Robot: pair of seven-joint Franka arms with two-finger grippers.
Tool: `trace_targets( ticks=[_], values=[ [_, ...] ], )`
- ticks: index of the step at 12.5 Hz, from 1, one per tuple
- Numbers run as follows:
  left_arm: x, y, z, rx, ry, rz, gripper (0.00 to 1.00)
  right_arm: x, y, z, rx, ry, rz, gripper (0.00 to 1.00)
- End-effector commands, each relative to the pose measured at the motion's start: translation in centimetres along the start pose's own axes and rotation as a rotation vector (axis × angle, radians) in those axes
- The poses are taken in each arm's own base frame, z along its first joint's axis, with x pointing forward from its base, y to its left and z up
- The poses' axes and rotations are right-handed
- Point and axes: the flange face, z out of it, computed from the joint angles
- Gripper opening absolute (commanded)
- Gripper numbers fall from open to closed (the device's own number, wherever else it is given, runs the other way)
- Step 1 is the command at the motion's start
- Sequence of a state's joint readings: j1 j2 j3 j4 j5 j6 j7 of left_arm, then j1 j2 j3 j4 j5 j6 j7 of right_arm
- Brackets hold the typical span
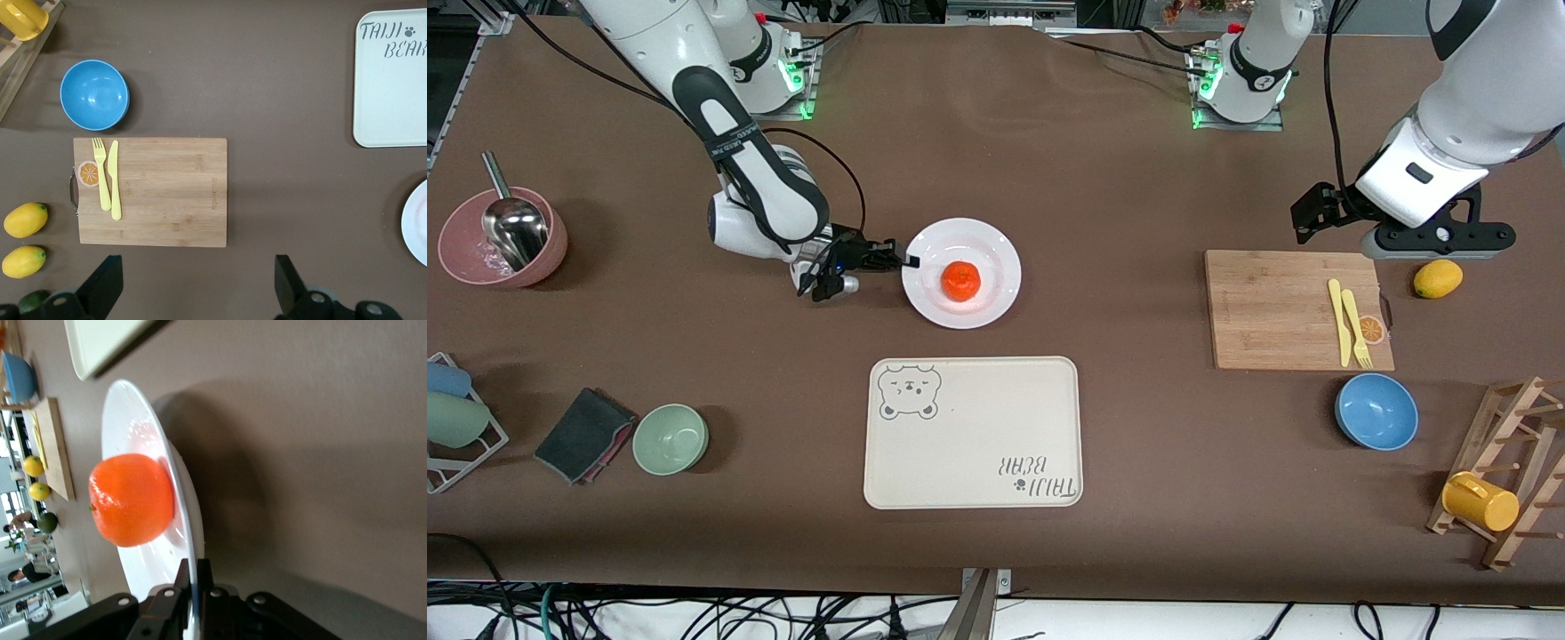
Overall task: Place orange and plate with both arms
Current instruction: 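Slide the plate with the right gripper onto the bear tray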
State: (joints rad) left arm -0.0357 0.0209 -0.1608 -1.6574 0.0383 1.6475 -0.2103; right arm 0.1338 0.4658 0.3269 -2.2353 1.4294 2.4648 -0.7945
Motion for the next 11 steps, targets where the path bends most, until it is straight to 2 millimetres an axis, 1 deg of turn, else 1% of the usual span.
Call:
trace_targets(
  ticks=[1, 3, 5, 7, 10, 11],
  values=[
    [-0.6, -0.1, -0.6, -0.006, -0.003, 0.007, 1.0, 3.0, -2.6, -0.7, 0.043, 0.062, 0.072, 0.0],
    [-0.5, -0.2, -0.6, -0.006, -0.003, 0.006, 1.0, 5.5, -5.4, -1.4, 0.095, 0.082, 0.116, 0.0],
    [-0.5, -0.2, -0.6, -0.006, -0.003, 0.006, 1.0, 8.4, -7.0, -1.4, 0.128, 0.097, 0.139, 0.0],
    [-0.5, -0.2, -0.6, -0.006, -0.003, 0.006, 1.0, 11.7, -7.4, -0.6, 0.147, 0.109, 0.12, 0.0],
    [-0.5, -0.2, -0.6, -0.006, -0.003, 0.006, 1.0, 16.9, -7.8, -0.5, 0.136, 0.123, 0.128, 0.0],
    [-0.5, -0.2, -0.6, -0.006, -0.003, 0.006, 1.0, 17.9, -7.4, -0.1, 0.108, 0.112, 0.146, 0.0]
  ],
)
